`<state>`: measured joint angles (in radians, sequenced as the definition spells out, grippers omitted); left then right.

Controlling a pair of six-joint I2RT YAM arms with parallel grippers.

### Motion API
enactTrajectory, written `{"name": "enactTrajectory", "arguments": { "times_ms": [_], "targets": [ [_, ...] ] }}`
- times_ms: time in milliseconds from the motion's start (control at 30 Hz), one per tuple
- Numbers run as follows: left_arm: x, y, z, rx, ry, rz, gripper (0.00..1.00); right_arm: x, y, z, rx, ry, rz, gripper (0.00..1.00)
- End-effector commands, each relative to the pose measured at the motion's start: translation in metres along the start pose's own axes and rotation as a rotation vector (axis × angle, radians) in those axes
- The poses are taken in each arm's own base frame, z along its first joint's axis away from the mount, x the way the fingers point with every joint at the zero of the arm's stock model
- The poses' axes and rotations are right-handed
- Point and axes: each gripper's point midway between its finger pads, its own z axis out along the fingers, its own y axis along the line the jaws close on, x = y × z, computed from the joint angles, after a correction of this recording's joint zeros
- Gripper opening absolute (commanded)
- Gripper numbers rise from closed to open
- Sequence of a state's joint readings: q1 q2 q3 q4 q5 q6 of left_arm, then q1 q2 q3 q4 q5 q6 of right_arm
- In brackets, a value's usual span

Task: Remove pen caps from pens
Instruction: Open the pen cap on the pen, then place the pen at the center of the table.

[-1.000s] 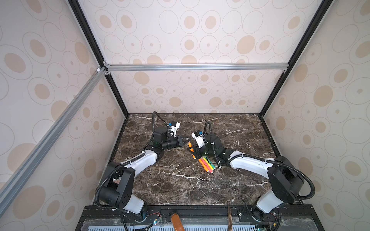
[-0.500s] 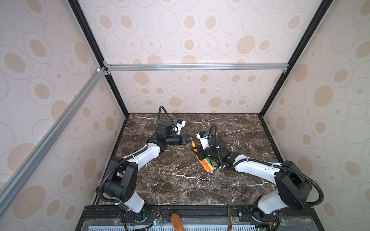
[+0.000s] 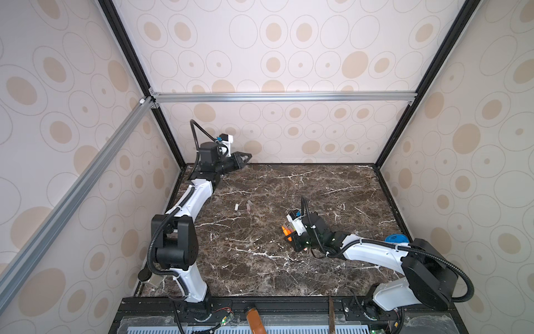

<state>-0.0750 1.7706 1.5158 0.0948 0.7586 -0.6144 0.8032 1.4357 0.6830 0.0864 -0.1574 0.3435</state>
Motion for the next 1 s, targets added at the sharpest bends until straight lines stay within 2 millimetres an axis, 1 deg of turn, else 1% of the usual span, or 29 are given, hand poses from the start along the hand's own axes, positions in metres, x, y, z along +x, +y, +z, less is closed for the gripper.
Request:
{"name": "enactTrajectory", "arguments": {
  "times_ms": [0,67,100,133,167,233,300,367,467,533,600,667,800,967],
  "targets": [
    [-0.017,-0.019,0.008,0.006,-0.009,0.085,0.0,0.004,0.0,-0.01,0.007,0.005,-0.006,0.0],
    [-0.02,-0.017,0.006,-0.013,-0.005,0.102,0.0,-0.001,0.0,-0.015,0.017,-0.009,-0.017,0.0],
    [-0.019,-0.013,0.005,-0.036,0.005,0.111,0.0,-0.005,-0.002,-0.019,0.033,-0.021,-0.02,0.0],
    [-0.016,-0.006,0.004,-0.065,0.019,0.116,0.0,-0.007,-0.005,-0.022,0.06,-0.029,-0.021,0.0],
    [-0.012,0.004,0.002,-0.111,0.036,0.122,0.0,-0.01,-0.012,-0.026,0.1,-0.033,-0.021,0.0],
    [0.001,0.028,-0.004,-0.209,0.078,0.125,0.0,-0.015,-0.023,-0.032,0.151,-0.033,-0.03,0.0],
    [0.017,0.053,-0.013,-0.291,0.119,0.117,0.0,-0.018,-0.043,-0.034,0.201,-0.011,-0.02,0.0],
    [0.036,0.078,-0.024,-0.372,0.157,0.102,0.0,-0.013,-0.068,-0.031,0.241,0.084,0.023,0.0],
    [0.06,0.106,-0.039,-0.449,0.193,0.077,0.0,-0.012,-0.093,-0.025,0.293,0.159,0.039,0.0],
    [0.072,0.119,-0.046,-0.478,0.206,0.061,0.0,-0.013,-0.103,-0.022,0.321,0.18,0.042,0.0],
    [0.081,0.126,-0.049,-0.486,0.219,0.05,0.0,-0.015,-0.108,-0.017,0.319,0.199,0.051,0.0],
    [0.085,0.13,-0.05,-0.488,0.222,0.043,0.0,-0.016,-0.11,-0.012,0.32,0.215,0.047,0.0],
    [0.086,0.134,-0.049,-0.485,0.222,0.039,0.0,-0.014,-0.117,-0.004,0.339,0.248,0.058,0.0],
    [0.093,0.141,-0.048,-0.492,0.236,0.029,0.0,-0.005,-0.124,0.001,0.368,0.292,0.075,0.0]
  ]
}}
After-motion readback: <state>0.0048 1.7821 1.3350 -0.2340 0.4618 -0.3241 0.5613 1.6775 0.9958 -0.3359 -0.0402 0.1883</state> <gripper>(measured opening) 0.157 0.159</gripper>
